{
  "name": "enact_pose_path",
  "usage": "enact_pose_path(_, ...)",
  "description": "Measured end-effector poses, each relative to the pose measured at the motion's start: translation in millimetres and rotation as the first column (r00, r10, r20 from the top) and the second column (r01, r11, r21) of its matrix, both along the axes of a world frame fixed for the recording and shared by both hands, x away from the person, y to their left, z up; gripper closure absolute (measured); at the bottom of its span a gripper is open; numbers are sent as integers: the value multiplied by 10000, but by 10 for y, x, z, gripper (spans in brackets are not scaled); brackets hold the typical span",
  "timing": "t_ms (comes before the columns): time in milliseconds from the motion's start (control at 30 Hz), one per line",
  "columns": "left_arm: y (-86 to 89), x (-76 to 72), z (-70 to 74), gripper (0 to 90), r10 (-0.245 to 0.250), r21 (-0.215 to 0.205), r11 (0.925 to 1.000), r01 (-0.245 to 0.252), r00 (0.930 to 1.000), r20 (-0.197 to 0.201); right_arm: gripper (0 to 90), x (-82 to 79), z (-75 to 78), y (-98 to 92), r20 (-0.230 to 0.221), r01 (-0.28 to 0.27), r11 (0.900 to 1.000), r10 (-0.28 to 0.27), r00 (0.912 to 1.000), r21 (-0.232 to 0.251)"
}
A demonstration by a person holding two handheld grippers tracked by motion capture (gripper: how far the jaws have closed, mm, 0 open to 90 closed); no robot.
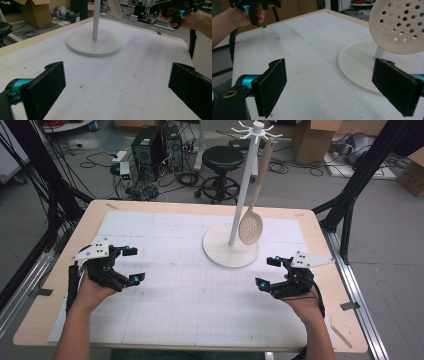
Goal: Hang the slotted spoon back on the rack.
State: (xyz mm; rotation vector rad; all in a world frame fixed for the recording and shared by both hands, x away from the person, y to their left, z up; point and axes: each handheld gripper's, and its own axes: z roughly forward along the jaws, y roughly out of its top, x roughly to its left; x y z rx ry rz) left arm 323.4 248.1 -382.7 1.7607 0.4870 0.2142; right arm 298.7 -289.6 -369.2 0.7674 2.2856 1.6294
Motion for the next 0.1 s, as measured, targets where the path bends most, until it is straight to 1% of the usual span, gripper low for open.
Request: enact_pose_path(100, -2, 1, -1, 17, 7, 0, 10000, -7, 10000, 5, 115, -5, 11, -13, 57, 22, 10000, -22, 10000, 19)
